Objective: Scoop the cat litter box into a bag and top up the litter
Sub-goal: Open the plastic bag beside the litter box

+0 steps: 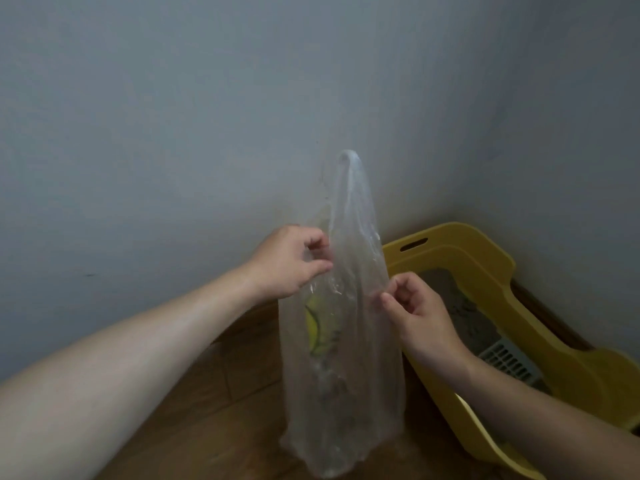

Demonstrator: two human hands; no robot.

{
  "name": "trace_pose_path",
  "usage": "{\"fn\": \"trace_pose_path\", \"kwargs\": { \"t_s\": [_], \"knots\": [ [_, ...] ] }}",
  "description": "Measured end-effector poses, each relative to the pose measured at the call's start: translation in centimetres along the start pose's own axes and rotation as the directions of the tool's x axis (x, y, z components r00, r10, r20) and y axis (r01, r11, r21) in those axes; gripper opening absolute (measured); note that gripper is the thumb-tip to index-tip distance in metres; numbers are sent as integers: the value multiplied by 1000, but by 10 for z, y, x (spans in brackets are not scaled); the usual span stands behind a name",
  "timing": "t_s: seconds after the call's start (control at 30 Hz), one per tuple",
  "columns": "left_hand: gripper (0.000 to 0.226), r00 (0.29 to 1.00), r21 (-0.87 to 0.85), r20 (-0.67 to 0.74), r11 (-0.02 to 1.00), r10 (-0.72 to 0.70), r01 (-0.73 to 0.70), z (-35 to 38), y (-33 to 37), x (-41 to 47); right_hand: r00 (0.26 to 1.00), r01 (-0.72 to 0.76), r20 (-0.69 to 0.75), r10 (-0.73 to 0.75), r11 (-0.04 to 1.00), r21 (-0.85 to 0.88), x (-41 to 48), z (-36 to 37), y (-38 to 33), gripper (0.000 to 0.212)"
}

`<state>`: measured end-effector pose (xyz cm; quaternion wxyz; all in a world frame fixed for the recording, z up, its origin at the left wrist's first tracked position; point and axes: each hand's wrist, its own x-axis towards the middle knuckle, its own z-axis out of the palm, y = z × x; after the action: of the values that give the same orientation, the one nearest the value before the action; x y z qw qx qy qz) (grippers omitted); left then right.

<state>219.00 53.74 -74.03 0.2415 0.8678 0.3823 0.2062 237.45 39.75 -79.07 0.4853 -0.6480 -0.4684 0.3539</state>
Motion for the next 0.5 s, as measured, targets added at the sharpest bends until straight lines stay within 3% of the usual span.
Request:
{"fn": "trace_pose_path", "kwargs": {
  "t_s": [0.13, 0.3, 0.4, 0.5],
  "knots": [
    [15, 996, -66, -40, 995, 74, -77, 27, -1, -12, 1000, -13, -21, 12, 1000, -19, -5, -4, 10, 5],
    [10, 964, 53, -74, 966, 257, -254, 30, 10, -9, 993, 57, -94, -64, 996, -75, 2, -17, -5, 21],
    [7, 948, 99, -68, 948, 310, -303, 24, 17, -7, 963, 209, -133, -236, 960, -186, 6, -22, -28, 22],
    [11, 935, 186, -42, 922, 352, -339, 24, 23, -8, 883, 440, -34, -468, 850, -290, 8, -16, -54, 17]
  ]
}}
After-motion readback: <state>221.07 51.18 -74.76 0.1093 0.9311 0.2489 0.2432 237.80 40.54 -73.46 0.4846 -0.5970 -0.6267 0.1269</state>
